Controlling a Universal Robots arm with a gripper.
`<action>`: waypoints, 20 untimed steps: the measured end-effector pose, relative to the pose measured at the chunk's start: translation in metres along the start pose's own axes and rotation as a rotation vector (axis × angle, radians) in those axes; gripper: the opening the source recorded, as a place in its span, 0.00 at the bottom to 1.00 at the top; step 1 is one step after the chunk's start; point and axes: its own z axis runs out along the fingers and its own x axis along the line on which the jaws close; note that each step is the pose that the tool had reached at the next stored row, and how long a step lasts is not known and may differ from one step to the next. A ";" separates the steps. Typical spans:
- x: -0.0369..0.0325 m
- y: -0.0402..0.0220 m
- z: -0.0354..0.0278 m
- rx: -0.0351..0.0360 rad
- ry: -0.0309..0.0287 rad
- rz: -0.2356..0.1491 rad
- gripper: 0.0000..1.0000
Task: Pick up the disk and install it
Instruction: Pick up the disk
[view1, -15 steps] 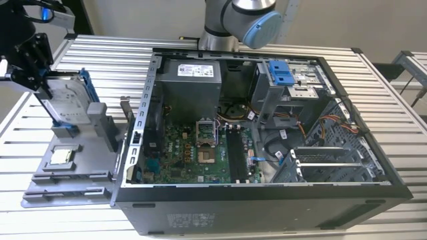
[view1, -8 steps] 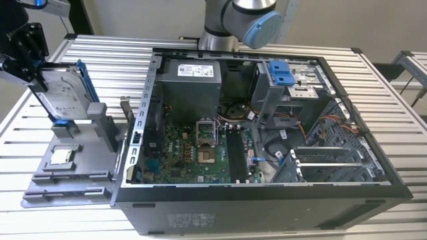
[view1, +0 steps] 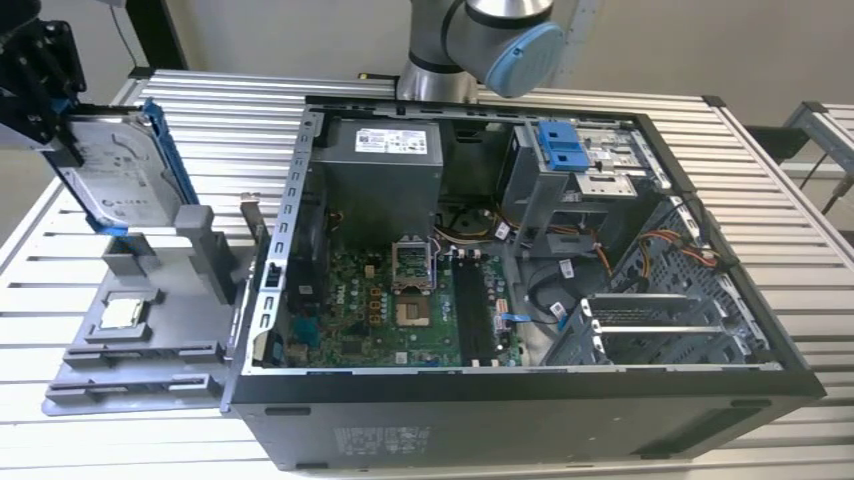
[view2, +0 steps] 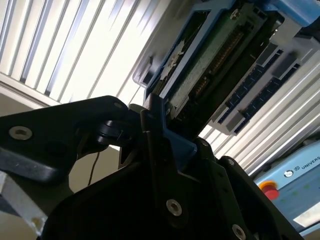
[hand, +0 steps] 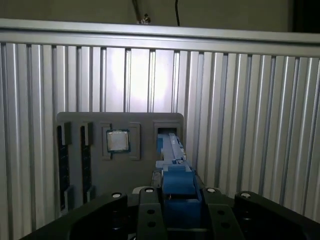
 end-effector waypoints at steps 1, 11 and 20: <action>0.0000 0.0000 -0.0024 0.0000 0.0000 0.000 0.00; -0.0005 -0.0002 -0.0261 0.0001 -0.0001 0.000 0.00; -0.0009 -0.0004 -0.0478 0.0000 0.0000 0.000 0.00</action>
